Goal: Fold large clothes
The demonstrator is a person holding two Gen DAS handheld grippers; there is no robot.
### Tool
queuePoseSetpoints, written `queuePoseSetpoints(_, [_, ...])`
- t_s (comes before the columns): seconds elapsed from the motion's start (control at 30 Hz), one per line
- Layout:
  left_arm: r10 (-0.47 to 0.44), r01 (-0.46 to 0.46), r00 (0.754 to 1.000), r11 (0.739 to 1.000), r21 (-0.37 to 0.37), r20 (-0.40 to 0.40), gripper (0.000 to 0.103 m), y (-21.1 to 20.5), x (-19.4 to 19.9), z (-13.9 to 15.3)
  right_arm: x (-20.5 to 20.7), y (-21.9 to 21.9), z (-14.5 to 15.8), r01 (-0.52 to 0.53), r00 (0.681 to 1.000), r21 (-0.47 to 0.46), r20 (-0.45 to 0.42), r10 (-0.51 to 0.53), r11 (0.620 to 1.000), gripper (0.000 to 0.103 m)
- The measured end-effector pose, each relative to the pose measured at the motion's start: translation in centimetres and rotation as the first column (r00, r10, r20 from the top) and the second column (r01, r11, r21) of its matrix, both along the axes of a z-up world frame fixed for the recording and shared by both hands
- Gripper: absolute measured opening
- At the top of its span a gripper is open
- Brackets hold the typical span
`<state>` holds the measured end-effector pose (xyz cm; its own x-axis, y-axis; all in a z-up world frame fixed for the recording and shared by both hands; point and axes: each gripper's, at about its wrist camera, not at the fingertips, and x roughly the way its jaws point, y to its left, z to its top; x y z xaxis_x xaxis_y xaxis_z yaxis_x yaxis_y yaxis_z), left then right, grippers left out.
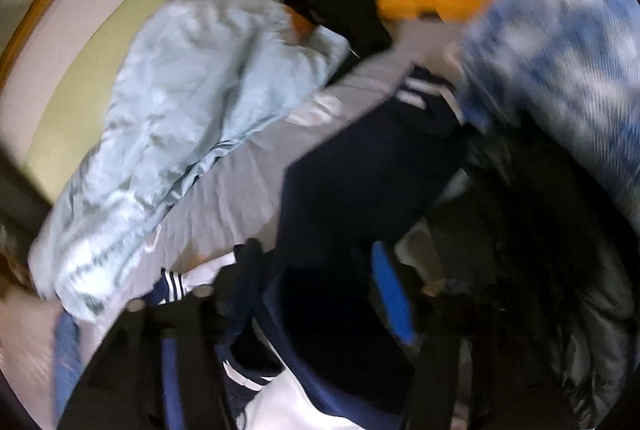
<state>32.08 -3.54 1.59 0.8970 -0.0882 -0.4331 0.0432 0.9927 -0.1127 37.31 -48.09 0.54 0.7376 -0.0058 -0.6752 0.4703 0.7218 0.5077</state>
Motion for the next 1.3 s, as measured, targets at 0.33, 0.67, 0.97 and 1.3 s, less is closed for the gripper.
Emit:
queuePoseSetpoints(0.33, [-0.007, 0.007, 1.000, 1.000, 0.003, -0.016, 0.103, -0.4, 0.2, -0.1, 1.6, 0.8, -2.4, -0.176, 0.984, 0.209, 0.032, 0.173, 0.962, 0.064])
queuePoseSetpoints(0.67, [-0.010, 0.010, 1.000, 1.000, 0.014, -0.001, 0.103, -0.7, 0.1, -0.1, 0.7, 2.8, -0.3, -0.164, 0.983, -0.015, 0.086, 0.165, 0.986, 0.006])
queuePoseSetpoints(0.97, [-0.010, 0.009, 1.000, 0.999, 0.043, 0.015, 0.103, -1.0, -0.1, 0.0, 3.6, 10.2, -2.0, -0.590, 0.794, -0.043, -0.209, 0.571, 0.806, 0.024])
queuePoseSetpoints(1.3, [0.002, -0.002, 1.000, 0.999, 0.054, 0.009, 0.103, -1.1, 0.0, -0.3, 0.4, 2.9, 1.2, -0.126, 0.991, -0.121, -0.069, 0.118, 0.985, 0.067])
